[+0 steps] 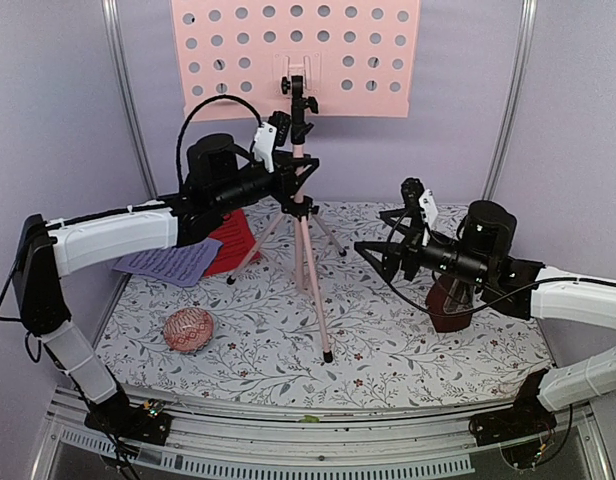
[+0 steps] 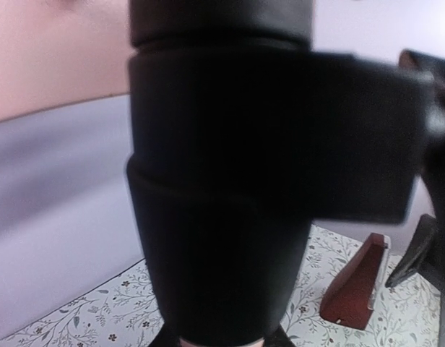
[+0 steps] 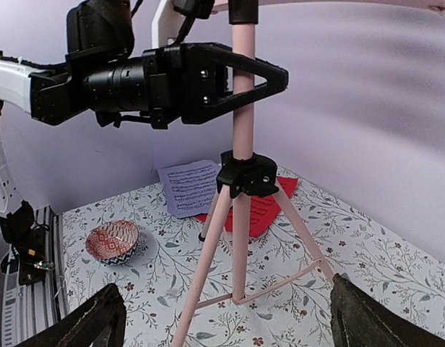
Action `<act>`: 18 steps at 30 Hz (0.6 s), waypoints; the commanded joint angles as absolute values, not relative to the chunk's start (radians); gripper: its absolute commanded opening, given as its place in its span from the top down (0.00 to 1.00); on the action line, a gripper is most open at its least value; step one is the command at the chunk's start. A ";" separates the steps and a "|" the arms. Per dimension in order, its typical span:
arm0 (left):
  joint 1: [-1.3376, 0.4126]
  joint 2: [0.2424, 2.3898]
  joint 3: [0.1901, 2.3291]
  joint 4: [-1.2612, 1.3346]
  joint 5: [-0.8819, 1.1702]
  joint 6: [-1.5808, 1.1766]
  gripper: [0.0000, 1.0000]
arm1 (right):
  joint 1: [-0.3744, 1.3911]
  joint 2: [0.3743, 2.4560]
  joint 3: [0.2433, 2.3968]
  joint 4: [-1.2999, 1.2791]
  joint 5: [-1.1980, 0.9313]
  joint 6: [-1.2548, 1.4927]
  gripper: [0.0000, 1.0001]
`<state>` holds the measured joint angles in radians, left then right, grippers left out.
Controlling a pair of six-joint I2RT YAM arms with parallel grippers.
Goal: Set up the instrument practice props
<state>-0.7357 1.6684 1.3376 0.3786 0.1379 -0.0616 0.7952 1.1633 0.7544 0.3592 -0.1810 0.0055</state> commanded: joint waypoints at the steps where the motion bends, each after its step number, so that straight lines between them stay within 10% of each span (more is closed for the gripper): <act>1: -0.733 1.619 1.335 0.333 0.446 -0.074 1.00 | 0.787 1.220 0.758 0.503 -0.274 -0.158 0.02; 18: -0.723 1.647 1.334 0.328 0.547 -0.100 1.00 | 0.777 1.553 1.016 0.525 -0.326 -0.507 0.33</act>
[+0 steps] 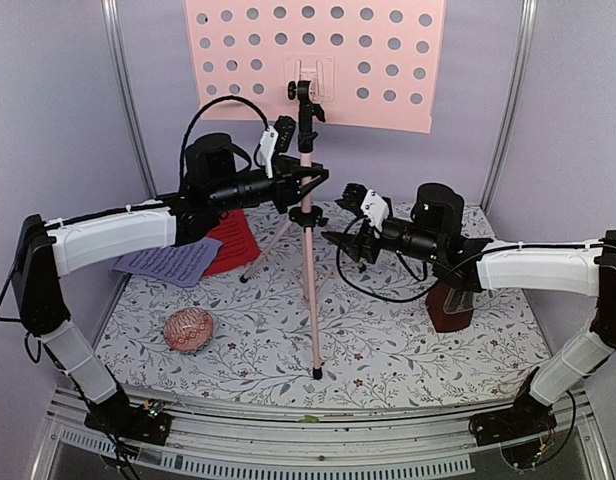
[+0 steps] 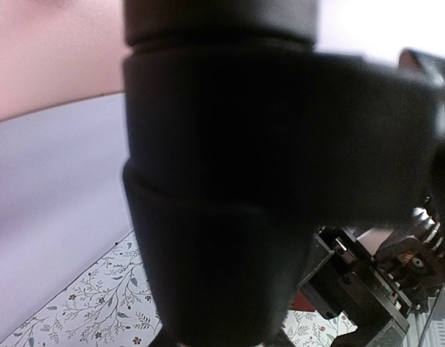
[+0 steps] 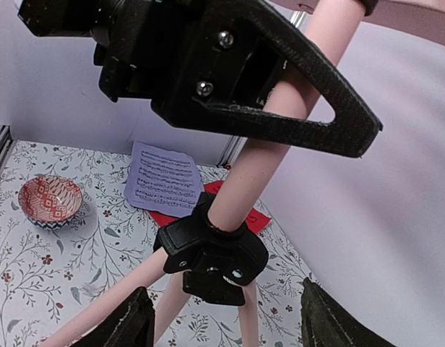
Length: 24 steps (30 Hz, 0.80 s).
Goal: Set up the instrument practice props
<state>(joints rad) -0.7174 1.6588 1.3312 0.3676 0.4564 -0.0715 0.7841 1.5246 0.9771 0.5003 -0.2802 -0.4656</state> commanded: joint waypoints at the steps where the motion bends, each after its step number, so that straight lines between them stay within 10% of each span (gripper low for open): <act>1: -0.723 1.645 1.335 0.327 0.548 -0.100 1.00 | 0.778 1.563 1.020 0.525 -0.326 -0.506 0.35; 24: -0.724 1.657 1.339 0.306 0.542 -0.087 1.00 | 0.766 1.613 1.072 0.508 -0.307 -0.215 0.88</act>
<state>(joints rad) -0.7132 1.6588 1.3312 0.3618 0.4641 -0.0719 0.7784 1.6173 1.0451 0.5098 -0.3363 -0.3653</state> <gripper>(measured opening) 0.160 0.166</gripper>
